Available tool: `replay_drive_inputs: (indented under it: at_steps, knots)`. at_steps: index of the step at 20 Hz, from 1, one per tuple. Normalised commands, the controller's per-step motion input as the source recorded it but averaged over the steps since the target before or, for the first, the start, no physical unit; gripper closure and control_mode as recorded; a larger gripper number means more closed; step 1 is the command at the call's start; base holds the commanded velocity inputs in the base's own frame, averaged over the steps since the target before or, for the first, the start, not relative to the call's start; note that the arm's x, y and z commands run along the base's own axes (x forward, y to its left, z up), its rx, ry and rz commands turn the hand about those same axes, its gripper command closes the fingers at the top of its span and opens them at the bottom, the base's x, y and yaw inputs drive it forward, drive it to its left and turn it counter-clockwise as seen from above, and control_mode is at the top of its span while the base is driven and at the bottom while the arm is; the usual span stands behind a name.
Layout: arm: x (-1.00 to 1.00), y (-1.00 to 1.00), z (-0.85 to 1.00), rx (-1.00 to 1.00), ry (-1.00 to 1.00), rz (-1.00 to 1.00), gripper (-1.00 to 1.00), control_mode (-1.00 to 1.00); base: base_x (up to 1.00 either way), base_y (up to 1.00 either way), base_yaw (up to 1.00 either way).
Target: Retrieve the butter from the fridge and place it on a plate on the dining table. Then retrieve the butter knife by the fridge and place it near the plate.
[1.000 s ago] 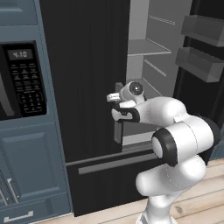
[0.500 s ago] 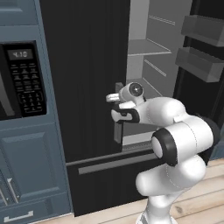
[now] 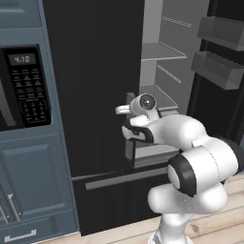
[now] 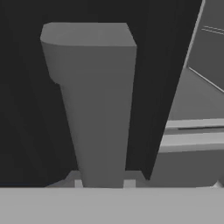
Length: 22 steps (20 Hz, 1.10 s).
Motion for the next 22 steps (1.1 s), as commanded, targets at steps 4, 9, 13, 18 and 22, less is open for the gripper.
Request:
replay_drive_inputs:
  at_steps: [4, 9, 13, 18, 22]
  knots:
    - [-0.68, 0.35, 0.04, -0.08, 0.00, -0.09, 1.00, -1.00, 0.00, 0.00, 0.00]
    - [-0.68, 0.49, 0.02, -0.11, 0.01, -0.10, 1.00, -1.00, 0.00, 0.00, 0.00]
    - [-0.71, 0.46, 0.00, -0.07, 0.05, -0.10, 1.00, -1.00, 0.00, 0.00, 0.00]
    - [-0.73, 0.33, 0.00, 0.00, 0.07, -0.09, 1.00, -1.00, 0.00, 0.00, 0.00]
    - [-0.64, 0.39, 0.00, 0.00, 0.07, -0.11, 1.00, -1.00, 0.00, 0.00, 0.00]
